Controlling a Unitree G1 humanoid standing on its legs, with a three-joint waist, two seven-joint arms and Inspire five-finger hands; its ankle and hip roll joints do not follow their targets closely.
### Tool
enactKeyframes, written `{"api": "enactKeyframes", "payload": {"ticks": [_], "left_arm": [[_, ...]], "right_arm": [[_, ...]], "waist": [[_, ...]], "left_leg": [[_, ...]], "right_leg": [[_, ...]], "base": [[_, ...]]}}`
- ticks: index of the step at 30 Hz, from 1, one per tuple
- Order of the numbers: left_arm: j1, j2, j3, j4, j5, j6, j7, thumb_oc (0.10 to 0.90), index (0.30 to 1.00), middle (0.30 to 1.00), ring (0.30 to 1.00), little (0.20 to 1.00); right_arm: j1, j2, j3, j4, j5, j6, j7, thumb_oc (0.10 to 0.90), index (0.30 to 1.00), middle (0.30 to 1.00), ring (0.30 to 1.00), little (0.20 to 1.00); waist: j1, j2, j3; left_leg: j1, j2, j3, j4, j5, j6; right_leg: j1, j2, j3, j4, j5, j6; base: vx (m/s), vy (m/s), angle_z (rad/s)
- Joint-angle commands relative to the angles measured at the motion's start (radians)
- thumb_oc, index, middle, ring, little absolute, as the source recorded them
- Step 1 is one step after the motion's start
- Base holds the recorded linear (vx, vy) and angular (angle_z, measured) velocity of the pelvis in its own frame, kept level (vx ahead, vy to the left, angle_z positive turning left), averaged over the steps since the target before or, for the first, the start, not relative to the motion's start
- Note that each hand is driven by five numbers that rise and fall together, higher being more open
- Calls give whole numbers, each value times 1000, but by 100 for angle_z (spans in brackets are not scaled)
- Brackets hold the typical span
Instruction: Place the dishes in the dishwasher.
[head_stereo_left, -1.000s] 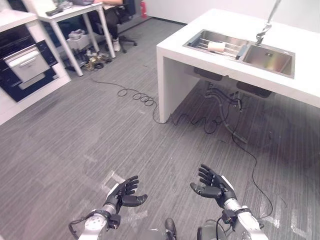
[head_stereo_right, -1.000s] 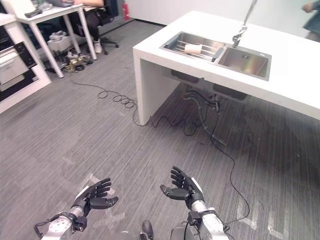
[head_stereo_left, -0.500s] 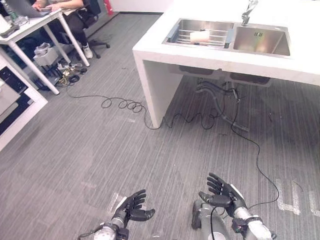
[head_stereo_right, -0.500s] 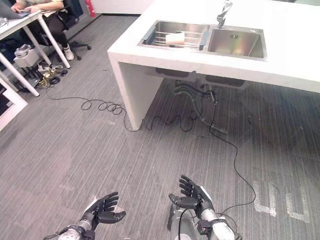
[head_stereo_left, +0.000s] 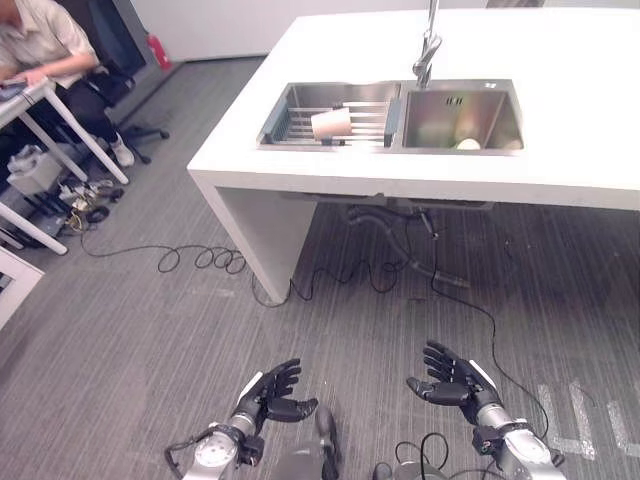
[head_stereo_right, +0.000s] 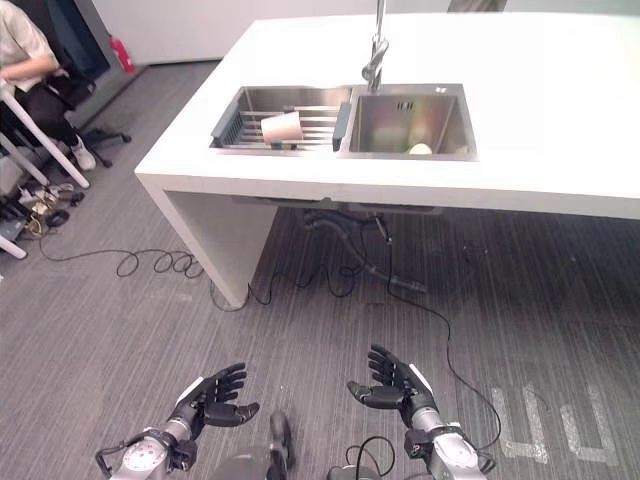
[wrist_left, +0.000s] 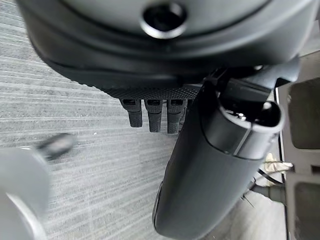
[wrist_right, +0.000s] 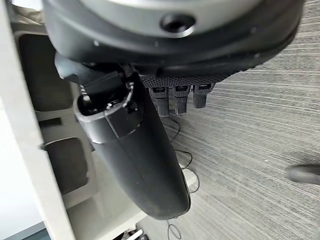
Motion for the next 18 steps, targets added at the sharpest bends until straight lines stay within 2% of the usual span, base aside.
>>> {"api": "enactKeyframes", "payload": {"ticks": [1,4,6,7,8,9,10,12,13,14,16,17,18], "left_arm": [[20,35,33,-94,27,-80,-17,800,900,900,900,900],[27,41,38,-91,41,-89,-26,800,900,900,900,900],[3,46,36,-64,43,-88,-14,800,900,900,900,900],[-23,57,36,-44,34,-82,-13,800,900,900,900,900],[-27,60,36,-38,34,-81,-14,800,900,900,900,900],[-35,64,34,-27,39,-81,-16,800,900,900,900,900],[-43,65,24,-19,53,-81,-10,800,900,900,900,900],[-49,70,11,-19,59,-78,-1,800,900,900,900,900],[-58,78,-4,-13,71,-68,6,800,900,900,900,900],[-63,78,-11,-5,74,-66,13,800,900,900,900,900],[-63,71,-21,14,58,-73,23,800,900,900,900,900],[-60,65,-21,13,59,-74,15,800,900,900,900,900],[-61,66,-21,14,60,-73,14,800,900,900,900,900]], "right_arm": [[-6,-20,-30,-80,29,-104,19,800,900,900,900,900],[0,-15,-24,-82,13,-101,12,800,900,900,900,900],[-12,-7,-20,-49,22,-87,-2,800,900,900,900,900],[-14,11,-29,-24,-5,-82,-11,800,900,900,900,900],[-14,13,-31,-18,-9,-83,-12,800,900,900,900,900],[-15,17,-34,-7,-12,-86,-17,800,900,900,900,900],[-18,22,-35,2,-6,-94,-19,800,900,900,900,900],[-18,27,-32,2,-7,-102,-24,800,900,900,900,900],[-16,30,-32,6,-14,-110,-30,800,900,900,900,900],[-17,29,-26,13,-11,-116,-30,800,900,900,900,900],[-23,21,-13,18,-10,-119,-23,800,900,900,900,900],[-22,16,-12,9,-21,-109,-18,800,900,900,900,900],[-22,15,-12,8,-21,-108,-18,800,900,900,900,900]], "waist": [[35,26,-35],[41,22,-47],[45,11,-56],[39,6,-66],[37,6,-68],[33,5,-70],[29,3,-70],[20,11,-61],[12,25,-51],[8,36,-44],[-7,47,-20],[-29,50,-2],[-32,49,2]], "left_leg": [[22,84,47,93,4,-29],[28,88,52,93,-9,-17],[61,49,40,93,-36,3],[101,8,23,93,-76,42],[108,0,20,93,-83,50],[121,-14,15,93,-96,65],[138,-39,13,93,-115,94],[156,-63,3,93,-135,123],[171,-72,-8,93,-146,140],[184,-71,-15,93,-151,142],[230,-75,-14,93,-167,145],[263,-71,-25,93,-186,137],[268,-71,-29,93,-189,135]], "right_leg": [[-34,-57,-27,130,-70,130],[-16,-68,-19,130,-84,139],[8,-90,-19,130,-83,148],[18,-103,-36,130,-8,168],[24,-104,-39,130,17,173],[40,-103,-43,130,75,186],[12,-118,-40,230,180,227],[-65,-129,-21,417,253,255],[-124,-121,-8,546,318,265],[-168,-129,-15,611,325,254],[-239,-169,-58,627,274,221],[-271,-172,-87,488,225,200],[-272,-172,-89,461,225,199]], "base": [[264,69,-49],[323,161,-30],[538,386,-29],[457,347,-26],[370,299,-14],[206,212,8],[181,235,4],[139,210,2],[171,207,7],[199,192,12],[219,35,4],[223,-103,-11],[227,-198,-7]]}}
